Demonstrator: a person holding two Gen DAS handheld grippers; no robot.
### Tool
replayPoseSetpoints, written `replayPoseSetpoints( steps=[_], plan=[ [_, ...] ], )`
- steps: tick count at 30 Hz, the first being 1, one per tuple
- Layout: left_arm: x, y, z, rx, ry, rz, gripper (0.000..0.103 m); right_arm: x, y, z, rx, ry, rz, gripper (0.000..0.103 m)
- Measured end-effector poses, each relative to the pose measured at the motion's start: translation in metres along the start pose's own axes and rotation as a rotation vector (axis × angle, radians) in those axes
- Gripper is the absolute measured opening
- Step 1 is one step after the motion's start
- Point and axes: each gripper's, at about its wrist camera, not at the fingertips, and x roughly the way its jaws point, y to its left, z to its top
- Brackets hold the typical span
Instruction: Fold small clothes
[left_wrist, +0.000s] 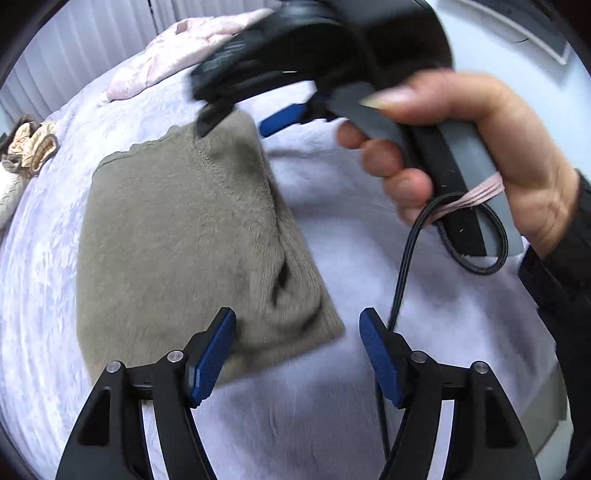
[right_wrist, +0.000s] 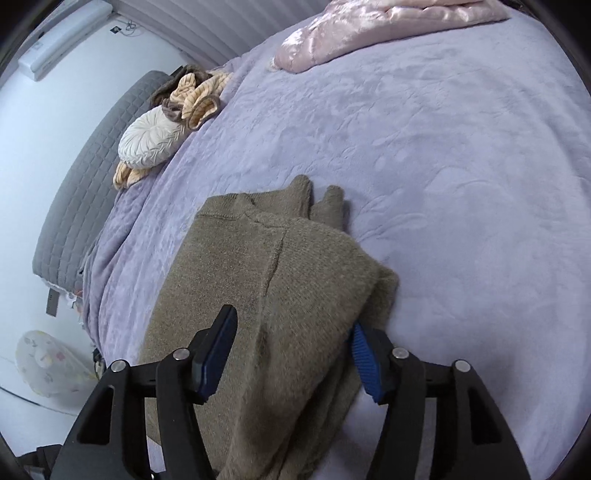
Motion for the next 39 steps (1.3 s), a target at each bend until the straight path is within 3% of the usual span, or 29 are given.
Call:
replayPoseSetpoints(
  steps=[2,5,10,12,16,21,22,24,26,31,36,39],
  plan=[
    [-0.018,0.009,-0.018,-0.016,-0.036,-0.023,0.07,-0.021,-0.002,-0.011,0.02,-0.034,-0.01,0.069],
    [-0.037,0.033,-0.046,-0.055,-0.078,-0.007,0.07,-0.048,0.01,-0.045,-0.001,-0.061,0.049,0.069],
    [-0.03,0.093,-0.088,-0.191,-0.042,0.095,0.07,-0.059,0.032,-0.109,0.017,-0.052,0.112,0.069],
    [-0.024,0.106,-0.092,-0.257,-0.031,0.095,0.07,-0.055,0.041,-0.126,0.02,-0.049,0.131,0.069],
    [-0.014,0.112,-0.096,-0.305,-0.038,0.074,0.07,-0.046,0.055,-0.14,0.027,-0.07,0.158,0.069],
    [-0.011,0.104,-0.09,-0.275,-0.078,0.056,0.07,-0.019,0.06,-0.137,0.026,-0.037,0.081,0.068],
    [-0.011,0.103,-0.088,-0.274,-0.091,0.074,0.07,-0.013,0.062,-0.136,0.018,-0.029,0.062,0.065],
    [-0.004,0.113,-0.078,-0.284,-0.085,0.152,0.07,-0.007,0.066,-0.138,-0.011,-0.021,0.014,0.028],
    [0.003,0.123,-0.077,-0.318,-0.056,0.188,0.07,-0.006,0.066,-0.137,-0.012,-0.013,-0.003,0.011],
    [0.01,0.149,-0.091,-0.426,-0.02,0.13,0.07,-0.041,0.058,-0.139,-0.01,-0.097,-0.025,0.006],
    [0.012,0.126,-0.093,-0.325,-0.025,0.223,0.071,-0.032,0.036,-0.148,0.03,-0.056,-0.078,0.006],
    [0.015,0.128,-0.098,-0.328,0.003,0.205,0.071,-0.025,0.024,-0.151,0.068,-0.06,-0.066,0.006]
  ],
)
